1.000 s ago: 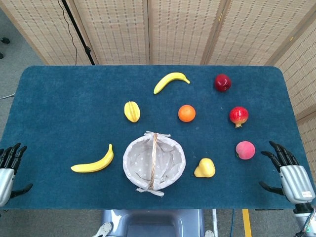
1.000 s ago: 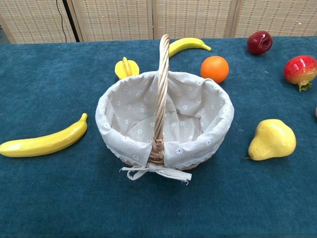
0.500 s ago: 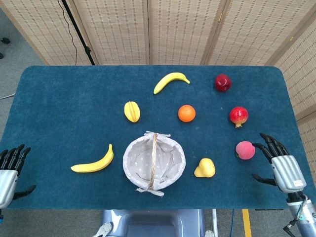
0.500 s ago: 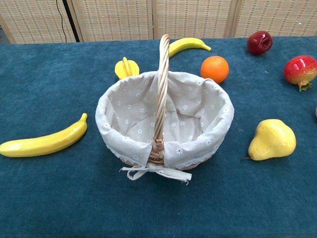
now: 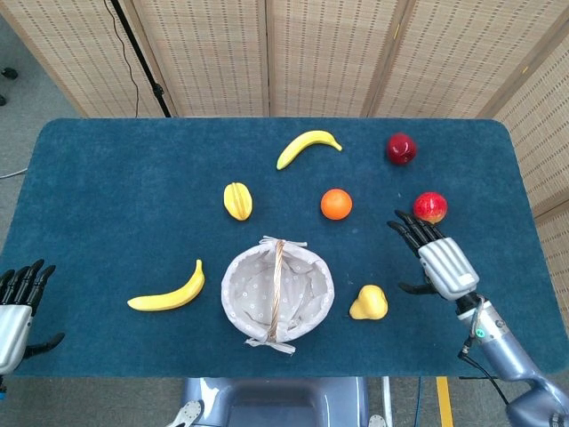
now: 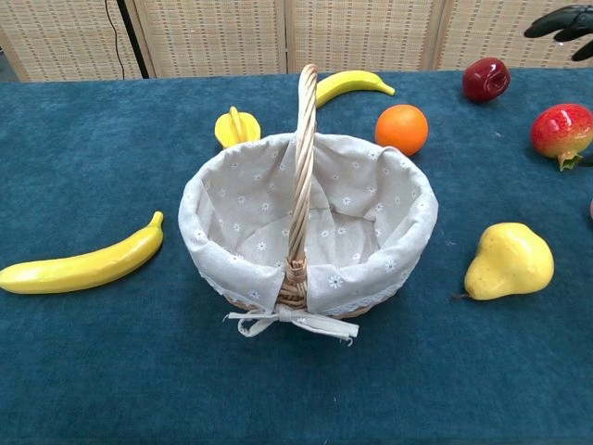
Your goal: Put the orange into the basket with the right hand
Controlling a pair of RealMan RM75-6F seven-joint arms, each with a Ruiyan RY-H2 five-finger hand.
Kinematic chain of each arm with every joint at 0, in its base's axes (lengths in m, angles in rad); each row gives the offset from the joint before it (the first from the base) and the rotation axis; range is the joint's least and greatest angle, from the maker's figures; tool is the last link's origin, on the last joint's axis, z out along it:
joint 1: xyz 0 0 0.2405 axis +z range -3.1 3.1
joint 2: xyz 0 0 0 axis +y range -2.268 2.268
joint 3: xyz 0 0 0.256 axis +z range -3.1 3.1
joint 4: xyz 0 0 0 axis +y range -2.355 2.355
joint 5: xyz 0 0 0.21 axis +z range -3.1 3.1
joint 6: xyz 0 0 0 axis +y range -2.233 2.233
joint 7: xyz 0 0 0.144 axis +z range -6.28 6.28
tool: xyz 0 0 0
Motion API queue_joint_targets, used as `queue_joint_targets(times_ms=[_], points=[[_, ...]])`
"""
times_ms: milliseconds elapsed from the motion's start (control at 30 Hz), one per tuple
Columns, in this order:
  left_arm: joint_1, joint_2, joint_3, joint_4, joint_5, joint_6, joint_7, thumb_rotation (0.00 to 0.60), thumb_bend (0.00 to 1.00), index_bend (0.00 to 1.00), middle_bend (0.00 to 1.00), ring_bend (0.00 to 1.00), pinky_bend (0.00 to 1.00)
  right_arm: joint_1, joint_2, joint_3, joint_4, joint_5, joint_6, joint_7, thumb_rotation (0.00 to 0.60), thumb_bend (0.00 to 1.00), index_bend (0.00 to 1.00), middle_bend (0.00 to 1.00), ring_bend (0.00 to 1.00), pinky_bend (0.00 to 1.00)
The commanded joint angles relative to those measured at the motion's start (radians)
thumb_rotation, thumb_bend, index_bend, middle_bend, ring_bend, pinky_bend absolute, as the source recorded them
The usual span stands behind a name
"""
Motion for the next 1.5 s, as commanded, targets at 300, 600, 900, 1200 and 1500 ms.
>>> queue_joint_targets(times_ms=[300, 600, 900, 1200, 1500], points=[[-0.007, -0.006, -0.001, 0.006, -0.014, -0.015, 0.001, 0.6, 0.0, 0.0, 0.0, 0.0, 0.0, 0.178, -0.142, 0.033, 0.158, 0.023, -0.187, -0.103, 0.6, 0.0, 0.0, 0.0, 0.06, 0.14], [-0.01, -0.007, -0.002, 0.009, -0.023, -0.023, -0.002, 0.6, 0.0, 0.0, 0.0, 0.0, 0.0, 0.281, -0.269, 0.064, 0.323, 0.071, -0.246, -0.105, 0.6, 0.0, 0.0, 0.0, 0.03, 0.13], [-0.016, -0.006, -0.008, 0.017, -0.043, -0.033, -0.015, 0.6, 0.0, 0.0, 0.0, 0.0, 0.0, 0.364, -0.372, 0.087, 0.488, 0.144, -0.319, -0.066, 0.6, 0.0, 0.0, 0.0, 0.03, 0.12], [-0.018, -0.006, -0.008, 0.019, -0.05, -0.038, -0.017, 0.6, 0.0, 0.0, 0.0, 0.0, 0.0, 0.419, -0.461, 0.102, 0.611, 0.203, -0.364, -0.049, 0.6, 0.0, 0.0, 0.0, 0.01, 0.12], [-0.021, -0.003, -0.008, 0.019, -0.055, -0.042, -0.024, 0.6, 0.0, 0.0, 0.0, 0.0, 0.0, 0.445, -0.565, 0.112, 0.721, 0.268, -0.406, -0.023, 0.6, 0.0, 0.0, 0.0, 0.0, 0.11]])
